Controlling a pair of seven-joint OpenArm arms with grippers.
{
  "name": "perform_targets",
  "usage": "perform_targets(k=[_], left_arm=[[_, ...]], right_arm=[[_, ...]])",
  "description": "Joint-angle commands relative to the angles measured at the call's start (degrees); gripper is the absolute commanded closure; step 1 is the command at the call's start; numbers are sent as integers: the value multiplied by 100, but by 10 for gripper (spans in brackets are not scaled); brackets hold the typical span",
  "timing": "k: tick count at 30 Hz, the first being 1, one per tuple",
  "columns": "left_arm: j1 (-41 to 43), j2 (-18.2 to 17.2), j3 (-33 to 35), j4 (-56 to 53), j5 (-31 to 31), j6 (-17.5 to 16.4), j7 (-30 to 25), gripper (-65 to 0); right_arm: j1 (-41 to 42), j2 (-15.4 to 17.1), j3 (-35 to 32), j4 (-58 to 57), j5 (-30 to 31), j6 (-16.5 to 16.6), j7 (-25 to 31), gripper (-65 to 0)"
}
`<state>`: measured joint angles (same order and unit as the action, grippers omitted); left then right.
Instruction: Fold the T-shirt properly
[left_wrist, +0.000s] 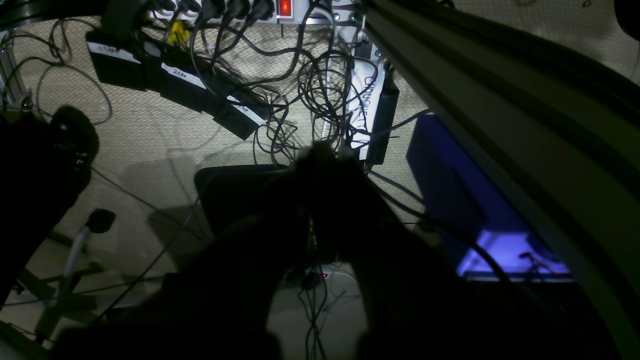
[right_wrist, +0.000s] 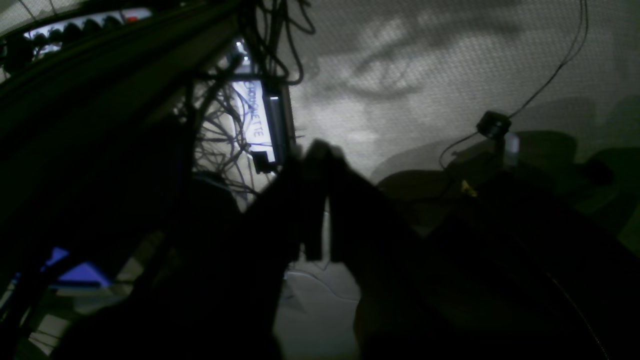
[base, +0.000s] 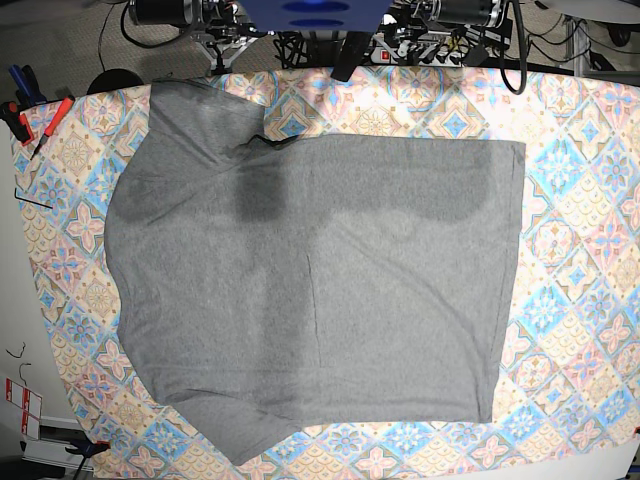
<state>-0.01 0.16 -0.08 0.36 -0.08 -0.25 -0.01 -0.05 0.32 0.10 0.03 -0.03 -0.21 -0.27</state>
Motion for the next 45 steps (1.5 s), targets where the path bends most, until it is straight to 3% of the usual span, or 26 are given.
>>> perform_targets(k=[1, 16, 20, 25, 32, 39, 41, 45], left_arm=[[14, 14, 12, 12, 12, 3, -12, -1], [463, -144, 30, 30, 30, 3, -170, 0], [911, -302, 38, 21, 38, 3, -1419, 0], [1553, -425, 38, -5, 47, 3, -3344, 0], [1966, -425, 38, -23, 38, 3, -4847, 0], [2423, -425, 38, -23, 38, 3, -6755, 0], [2537, -425, 38, -23, 47, 3, -7168, 0], [2625, -425, 30, 100, 38, 3, -7168, 0]], right_arm=[[-25, 17, 3, -3, -1, 8, 14, 0], [-491, 175, 39, 1, 16, 8, 41, 0], [-834, 175, 47, -3, 25, -19, 709, 0], [-1502, 175, 373, -3, 25, -19, 2212, 0], [-1959, 175, 698, -3, 25, -19, 3539, 0], [-2452, 140, 698, -3, 16, -19, 5183, 0], [-2575, 140, 698, -3, 16, -19, 5684, 0], [-2803, 140, 663, -3, 16, -19, 6493, 0]])
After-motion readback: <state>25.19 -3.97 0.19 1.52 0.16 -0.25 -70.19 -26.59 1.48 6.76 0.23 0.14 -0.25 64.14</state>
